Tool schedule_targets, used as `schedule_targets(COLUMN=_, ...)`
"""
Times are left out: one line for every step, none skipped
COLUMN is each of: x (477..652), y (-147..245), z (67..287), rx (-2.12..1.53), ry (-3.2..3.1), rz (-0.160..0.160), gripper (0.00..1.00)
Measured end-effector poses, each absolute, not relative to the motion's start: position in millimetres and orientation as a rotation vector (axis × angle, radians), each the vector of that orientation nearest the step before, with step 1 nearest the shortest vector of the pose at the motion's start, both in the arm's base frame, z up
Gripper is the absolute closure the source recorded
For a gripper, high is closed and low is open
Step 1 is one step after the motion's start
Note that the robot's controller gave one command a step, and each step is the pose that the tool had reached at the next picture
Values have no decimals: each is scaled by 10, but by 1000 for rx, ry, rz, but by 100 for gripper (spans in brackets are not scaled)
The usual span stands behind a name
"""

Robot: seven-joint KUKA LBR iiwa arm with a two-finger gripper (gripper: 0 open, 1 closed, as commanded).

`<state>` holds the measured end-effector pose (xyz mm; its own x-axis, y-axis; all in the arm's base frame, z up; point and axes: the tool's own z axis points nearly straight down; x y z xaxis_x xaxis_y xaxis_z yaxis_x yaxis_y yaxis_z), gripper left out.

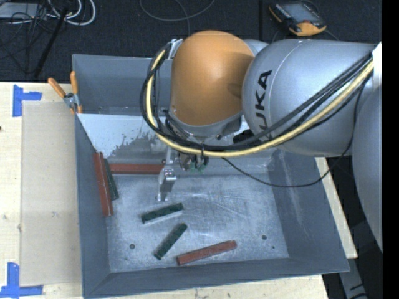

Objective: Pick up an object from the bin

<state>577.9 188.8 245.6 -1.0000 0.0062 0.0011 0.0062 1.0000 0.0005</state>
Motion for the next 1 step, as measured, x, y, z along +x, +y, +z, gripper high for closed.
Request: schedule_targets(x=5779, y=1888, z=2456, rx=-10, ry=-3141, rz=-1, gripper=0)
